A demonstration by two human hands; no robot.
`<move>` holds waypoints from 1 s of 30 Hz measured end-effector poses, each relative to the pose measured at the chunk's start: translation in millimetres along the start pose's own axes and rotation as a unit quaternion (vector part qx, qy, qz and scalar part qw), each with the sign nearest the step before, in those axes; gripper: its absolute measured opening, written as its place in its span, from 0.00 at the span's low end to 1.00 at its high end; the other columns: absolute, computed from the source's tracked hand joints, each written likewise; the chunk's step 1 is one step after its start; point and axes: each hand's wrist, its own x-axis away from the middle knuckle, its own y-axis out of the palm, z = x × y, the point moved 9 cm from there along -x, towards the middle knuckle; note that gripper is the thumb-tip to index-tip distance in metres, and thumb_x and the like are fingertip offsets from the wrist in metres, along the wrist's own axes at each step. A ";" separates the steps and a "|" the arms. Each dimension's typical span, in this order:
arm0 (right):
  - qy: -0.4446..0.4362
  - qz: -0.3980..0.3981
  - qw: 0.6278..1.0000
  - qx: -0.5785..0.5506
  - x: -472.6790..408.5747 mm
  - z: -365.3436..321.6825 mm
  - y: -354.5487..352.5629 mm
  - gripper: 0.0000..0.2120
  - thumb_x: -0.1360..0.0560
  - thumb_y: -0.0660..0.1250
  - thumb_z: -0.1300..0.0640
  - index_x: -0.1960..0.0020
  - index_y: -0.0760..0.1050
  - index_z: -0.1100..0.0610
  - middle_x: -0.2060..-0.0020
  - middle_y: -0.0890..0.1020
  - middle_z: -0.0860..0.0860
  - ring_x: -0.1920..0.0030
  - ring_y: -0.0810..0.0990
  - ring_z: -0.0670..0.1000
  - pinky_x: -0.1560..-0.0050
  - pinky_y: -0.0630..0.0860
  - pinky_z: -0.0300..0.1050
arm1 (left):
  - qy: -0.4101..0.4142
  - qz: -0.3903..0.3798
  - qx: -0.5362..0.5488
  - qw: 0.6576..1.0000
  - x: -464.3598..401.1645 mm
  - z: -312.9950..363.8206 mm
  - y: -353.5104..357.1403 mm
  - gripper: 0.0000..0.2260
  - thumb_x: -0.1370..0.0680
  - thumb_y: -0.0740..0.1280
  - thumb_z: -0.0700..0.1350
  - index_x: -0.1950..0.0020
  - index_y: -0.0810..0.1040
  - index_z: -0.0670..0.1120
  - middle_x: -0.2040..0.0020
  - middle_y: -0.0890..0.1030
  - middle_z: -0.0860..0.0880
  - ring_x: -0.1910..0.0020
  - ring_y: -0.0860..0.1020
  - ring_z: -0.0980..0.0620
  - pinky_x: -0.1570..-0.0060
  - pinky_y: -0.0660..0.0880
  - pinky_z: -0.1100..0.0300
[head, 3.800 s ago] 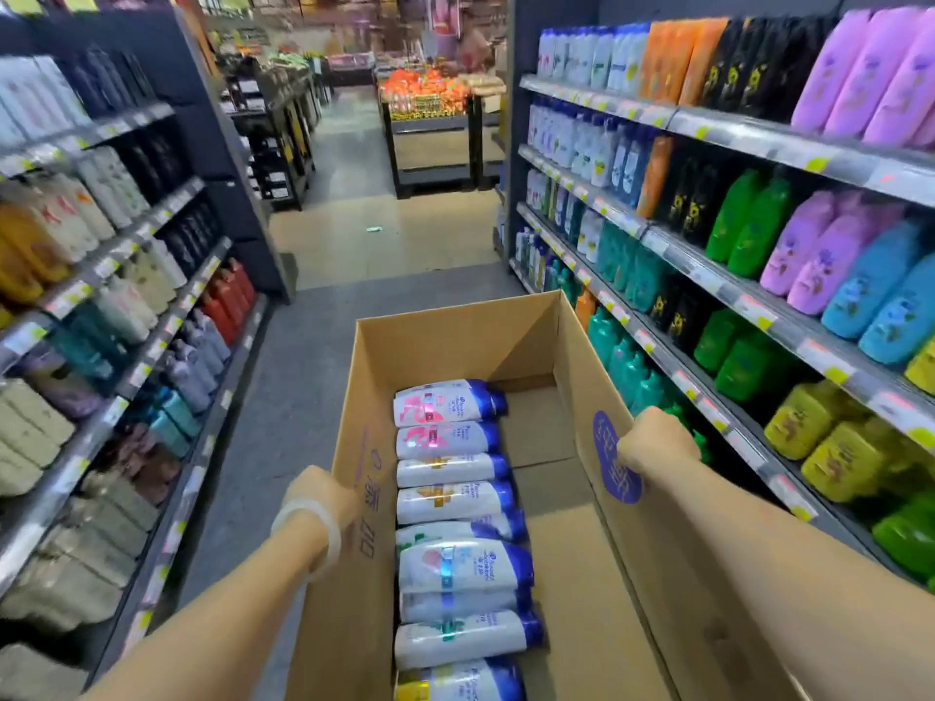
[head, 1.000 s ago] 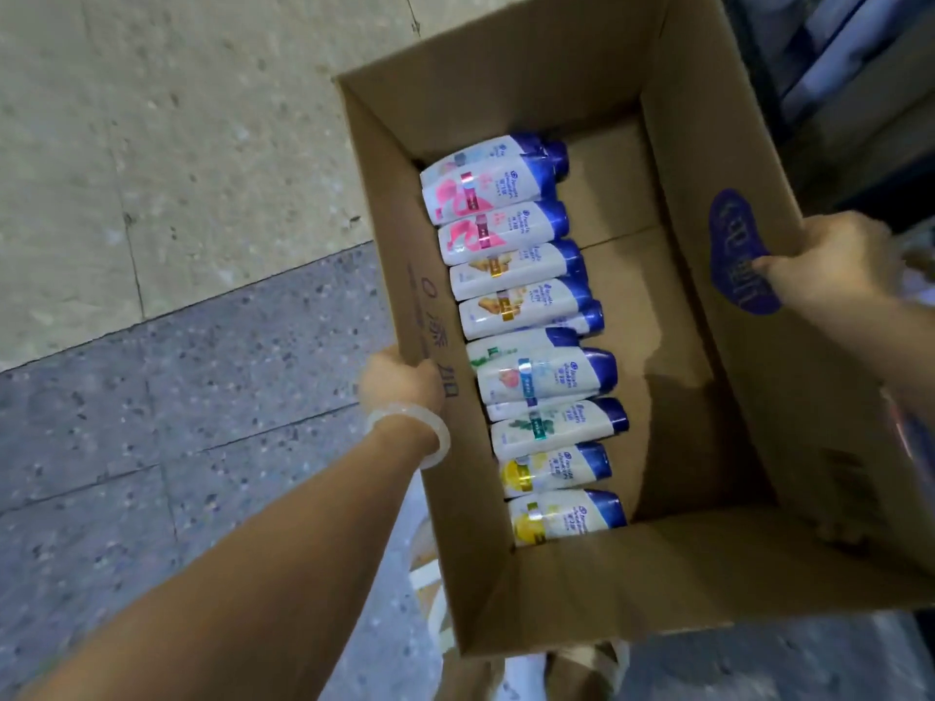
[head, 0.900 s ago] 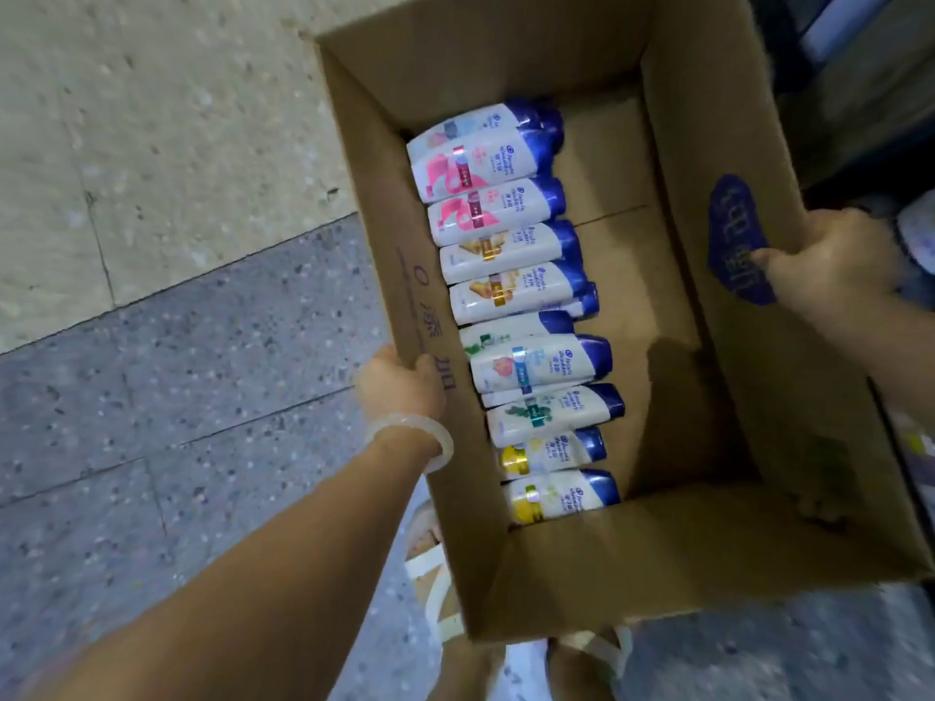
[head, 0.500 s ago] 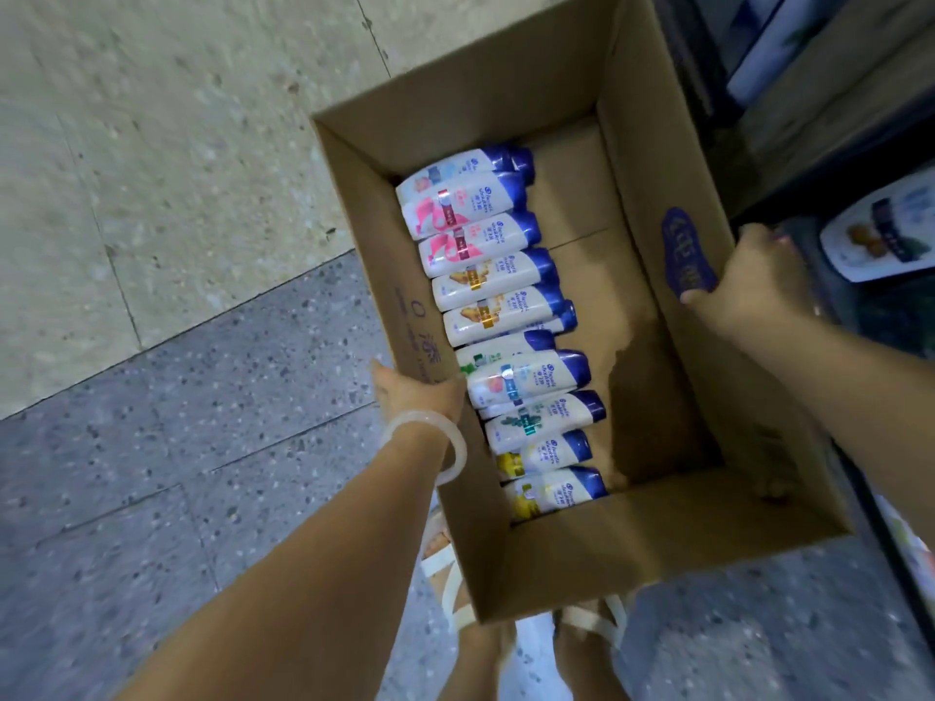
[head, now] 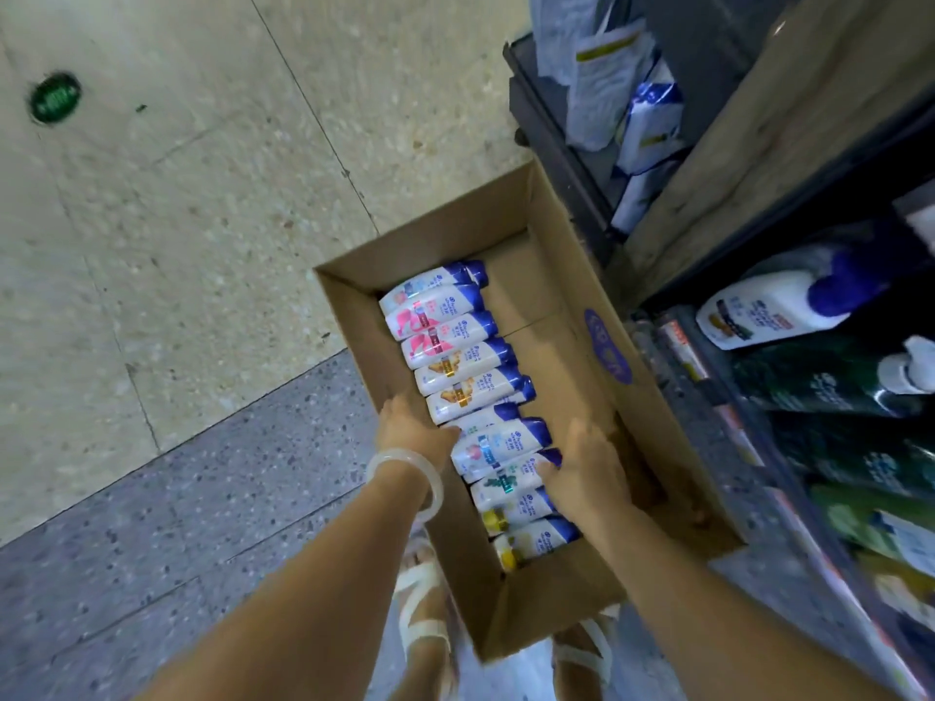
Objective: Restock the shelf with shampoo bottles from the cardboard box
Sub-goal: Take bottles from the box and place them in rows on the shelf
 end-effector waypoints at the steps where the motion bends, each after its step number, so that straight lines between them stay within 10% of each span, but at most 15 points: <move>1: 0.012 -0.006 1.000 -0.021 3.4 3.1 7.8 0.30 0.26 0.67 0.53 0.29 0.58 0.59 0.33 0.68 0.56 0.33 0.67 0.56 0.36 0.67 0.48 | -0.006 -0.016 -0.021 1.000 -2.1 -2.7 1.3 0.31 0.31 0.72 0.42 0.32 0.63 0.43 0.34 0.71 0.43 0.38 0.73 0.42 0.39 0.73 0.45; 12: 0.188 -0.017 0.936 -0.298 -37.2 9.4 83.2 0.21 0.31 0.72 0.51 0.42 0.70 0.55 0.48 0.79 0.53 0.56 0.77 0.49 0.58 0.70 0.39 | 0.127 -0.130 -0.303 0.935 -87.6 19.7 15.9 0.21 0.29 0.69 0.46 0.36 0.71 0.46 0.40 0.75 0.45 0.43 0.75 0.45 0.43 0.74 0.54; 20: 0.193 -0.002 0.912 -0.362 -121.7 2.1 145.8 0.32 0.29 0.70 0.51 0.31 0.62 0.59 0.35 0.71 0.56 0.36 0.71 0.56 0.41 0.70 0.47 | 0.154 -0.172 -0.384 0.894 -168.6 18.8 65.6 0.24 0.26 0.67 0.46 0.32 0.67 0.47 0.38 0.75 0.44 0.40 0.74 0.44 0.48 0.69 0.58; 27: 0.282 0.004 0.796 -0.536 -159.5 -4.0 196.6 0.23 0.30 0.71 0.51 0.39 0.70 0.56 0.50 0.77 0.52 0.52 0.78 0.54 0.63 0.72 0.43 | 0.225 -0.150 -0.375 0.887 -208.9 25.5 98.9 0.04 0.28 0.65 0.42 0.56 0.76 0.51 0.58 0.77 0.51 0.60 0.74 0.50 0.69 0.67 0.64; 30: 0.314 0.020 0.763 -0.565 -169.1 -5.8 207.9 0.16 0.31 0.71 0.56 0.44 0.76 0.59 0.49 0.82 0.56 0.51 0.81 0.56 0.56 0.79 0.51 | 0.257 -0.165 -0.455 0.837 -214.2 30.1 113.2 0.08 0.27 0.66 0.42 0.49 0.78 0.46 0.52 0.79 0.46 0.55 0.76 0.48 0.60 0.68 0.61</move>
